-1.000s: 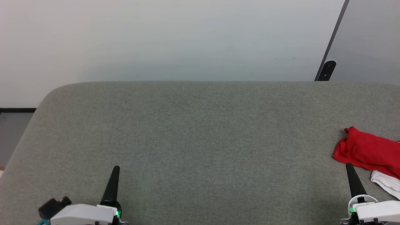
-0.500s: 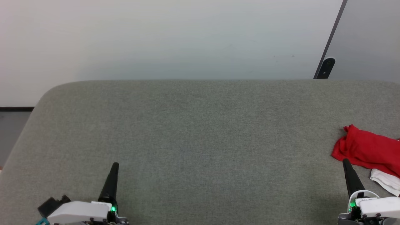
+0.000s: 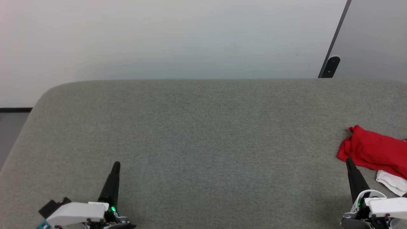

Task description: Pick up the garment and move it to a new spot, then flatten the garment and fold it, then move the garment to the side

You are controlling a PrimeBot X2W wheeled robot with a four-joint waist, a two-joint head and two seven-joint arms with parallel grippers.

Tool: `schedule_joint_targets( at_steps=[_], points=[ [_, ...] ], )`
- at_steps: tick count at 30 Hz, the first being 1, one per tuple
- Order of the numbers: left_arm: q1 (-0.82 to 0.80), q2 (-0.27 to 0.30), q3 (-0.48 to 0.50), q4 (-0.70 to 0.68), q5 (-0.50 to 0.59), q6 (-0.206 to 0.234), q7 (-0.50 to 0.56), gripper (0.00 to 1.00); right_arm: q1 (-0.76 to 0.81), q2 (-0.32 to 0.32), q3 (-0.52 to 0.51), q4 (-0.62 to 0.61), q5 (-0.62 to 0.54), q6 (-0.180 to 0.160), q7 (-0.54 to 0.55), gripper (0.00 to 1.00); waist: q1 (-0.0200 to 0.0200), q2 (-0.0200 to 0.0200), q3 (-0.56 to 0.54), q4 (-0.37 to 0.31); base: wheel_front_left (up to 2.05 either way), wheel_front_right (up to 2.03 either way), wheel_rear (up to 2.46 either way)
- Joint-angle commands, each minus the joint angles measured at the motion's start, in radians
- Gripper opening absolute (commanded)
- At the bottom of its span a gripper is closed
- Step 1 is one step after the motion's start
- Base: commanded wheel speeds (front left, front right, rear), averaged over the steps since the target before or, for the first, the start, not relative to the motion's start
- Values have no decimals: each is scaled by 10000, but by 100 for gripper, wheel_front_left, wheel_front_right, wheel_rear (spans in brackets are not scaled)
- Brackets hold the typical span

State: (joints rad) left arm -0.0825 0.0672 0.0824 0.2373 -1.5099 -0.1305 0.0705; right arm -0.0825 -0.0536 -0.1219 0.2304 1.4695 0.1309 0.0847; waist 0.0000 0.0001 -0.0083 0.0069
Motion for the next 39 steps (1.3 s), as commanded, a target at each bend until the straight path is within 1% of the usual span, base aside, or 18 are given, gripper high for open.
schedule_joint_targets(
  at_steps=[1,17,39],
  points=[
    [-158,-11,58,2,-188,-3,57,0,-146,23,38,17,216,-2,52,0,0,-1,10,-6,0,0,0],
    [-308,-85,209,95,-1181,-3,364,0,-358,53,99,167,1478,-3,325,0,0,-1,113,-68,0,0,0],
    [-313,-109,247,91,-1103,-3,402,0,-292,52,98,162,1450,-3,329,0,0,-1,114,-69,0,0,0]
  ],
)
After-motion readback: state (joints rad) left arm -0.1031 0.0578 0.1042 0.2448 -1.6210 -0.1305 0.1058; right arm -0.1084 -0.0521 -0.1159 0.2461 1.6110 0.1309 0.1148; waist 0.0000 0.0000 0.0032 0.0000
